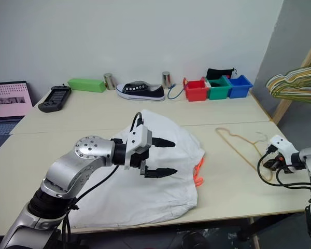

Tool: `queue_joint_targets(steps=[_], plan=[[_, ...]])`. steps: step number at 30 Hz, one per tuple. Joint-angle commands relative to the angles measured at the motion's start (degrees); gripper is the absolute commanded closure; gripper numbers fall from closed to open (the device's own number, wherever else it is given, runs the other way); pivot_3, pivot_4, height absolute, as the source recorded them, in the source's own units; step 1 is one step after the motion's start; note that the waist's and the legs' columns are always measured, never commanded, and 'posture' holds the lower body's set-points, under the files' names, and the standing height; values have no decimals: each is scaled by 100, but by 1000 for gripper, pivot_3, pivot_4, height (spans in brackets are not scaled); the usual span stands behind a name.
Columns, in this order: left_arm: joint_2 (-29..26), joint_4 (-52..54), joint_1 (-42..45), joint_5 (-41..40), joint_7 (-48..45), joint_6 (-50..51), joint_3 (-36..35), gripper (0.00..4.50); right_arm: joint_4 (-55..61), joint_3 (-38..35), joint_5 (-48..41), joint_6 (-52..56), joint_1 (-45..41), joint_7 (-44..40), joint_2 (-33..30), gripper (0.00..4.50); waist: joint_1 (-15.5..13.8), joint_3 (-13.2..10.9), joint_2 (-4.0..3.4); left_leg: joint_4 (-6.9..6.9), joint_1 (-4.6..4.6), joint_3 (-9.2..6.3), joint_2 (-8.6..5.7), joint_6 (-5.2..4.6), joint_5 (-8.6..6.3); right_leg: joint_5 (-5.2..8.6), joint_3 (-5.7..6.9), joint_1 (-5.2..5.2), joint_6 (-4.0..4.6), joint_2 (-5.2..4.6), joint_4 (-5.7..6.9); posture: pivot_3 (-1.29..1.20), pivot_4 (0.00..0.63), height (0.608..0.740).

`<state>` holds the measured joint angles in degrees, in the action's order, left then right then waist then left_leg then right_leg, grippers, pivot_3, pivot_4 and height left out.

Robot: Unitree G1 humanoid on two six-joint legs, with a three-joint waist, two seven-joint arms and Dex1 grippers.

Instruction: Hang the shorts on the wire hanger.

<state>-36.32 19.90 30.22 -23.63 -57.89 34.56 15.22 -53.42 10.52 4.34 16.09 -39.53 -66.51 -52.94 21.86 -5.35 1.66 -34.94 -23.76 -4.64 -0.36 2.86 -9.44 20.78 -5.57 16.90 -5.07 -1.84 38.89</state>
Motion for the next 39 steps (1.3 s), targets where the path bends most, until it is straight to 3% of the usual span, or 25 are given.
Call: queue_joint_targets(steps=[1,6,12,17,23,29,39], plan=[[-69,-64,176,59,90,-103,-319,0,393,21,323,-423,102,551,-43,4466,5,1,0,0,0,1,0,0,0,0,-1,0,0,-1,0,-311,38,740],[-85,-820,491,304,248,-414,-600,0,1513,-24,860,-1184,-4,1750,-75,4466,37,-7,-37,0,-2,7,-6,-1,1,-3,-12,12,-7,-13,5,-315,32,740],[-176,-2497,1686,226,-9,-666,-1163,0,2934,264,1905,-2685,59,2917,-90,4466,39,-7,-52,4,-10,2,-8,-2,3,-3,-6,30,-8,-7,12,-328,16,740],[-382,-3920,2740,174,-844,-757,-1322,0,2952,814,3383,-4274,-442,4463,-184,4466,42,-4,-56,14,-16,0,-7,-1,2,-3,-6,39,-8,-30,13,-322,5,740],[-540,-5111,3259,447,-1951,-930,-999,0,3046,1054,4129,-5193,-977,5461,48,4466,61,-3,-59,21,-16,-8,-8,-1,3,-11,-5,39,5,-48,14,-319,2,740],[-442,-5400,3280,778,-2408,-1149,-741,0,3234,1080,4462,-5492,-1332,5747,316,4466,64,-3,-59,20,-13,-21,-6,-2,5,-12,1,38,8,-45,22,-327,0,740],[-393,-4465,2410,1125,-2342,-1076,-469,0,3150,1076,4612,-5458,-1657,5703,591,4466,79,0,-62,17,-13,-30,-3,-2,5,-14,2,37,11,-46,32,-323,5,740]])
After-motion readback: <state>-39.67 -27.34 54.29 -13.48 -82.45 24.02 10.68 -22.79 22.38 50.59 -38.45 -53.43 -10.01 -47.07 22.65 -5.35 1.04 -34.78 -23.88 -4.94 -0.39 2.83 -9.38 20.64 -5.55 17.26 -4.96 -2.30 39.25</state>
